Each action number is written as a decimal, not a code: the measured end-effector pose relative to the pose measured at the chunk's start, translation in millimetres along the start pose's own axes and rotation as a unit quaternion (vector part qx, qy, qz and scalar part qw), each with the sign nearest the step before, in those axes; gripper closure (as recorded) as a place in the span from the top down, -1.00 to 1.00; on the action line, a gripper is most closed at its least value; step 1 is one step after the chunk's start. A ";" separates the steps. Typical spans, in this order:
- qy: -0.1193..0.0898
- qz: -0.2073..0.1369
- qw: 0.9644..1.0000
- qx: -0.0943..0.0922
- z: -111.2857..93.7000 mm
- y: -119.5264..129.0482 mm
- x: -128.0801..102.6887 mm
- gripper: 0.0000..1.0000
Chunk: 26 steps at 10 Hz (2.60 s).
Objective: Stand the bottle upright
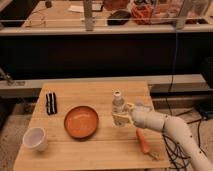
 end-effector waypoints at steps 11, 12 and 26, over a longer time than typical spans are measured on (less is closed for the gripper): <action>-0.004 -0.012 0.999 0.051 54.6 9.2 -41.6 -0.97; -0.006 -0.009 0.999 0.053 56.8 9.0 -45.7 -0.97; -0.036 0.011 0.998 0.043 67.0 0.7 -101.2 -0.97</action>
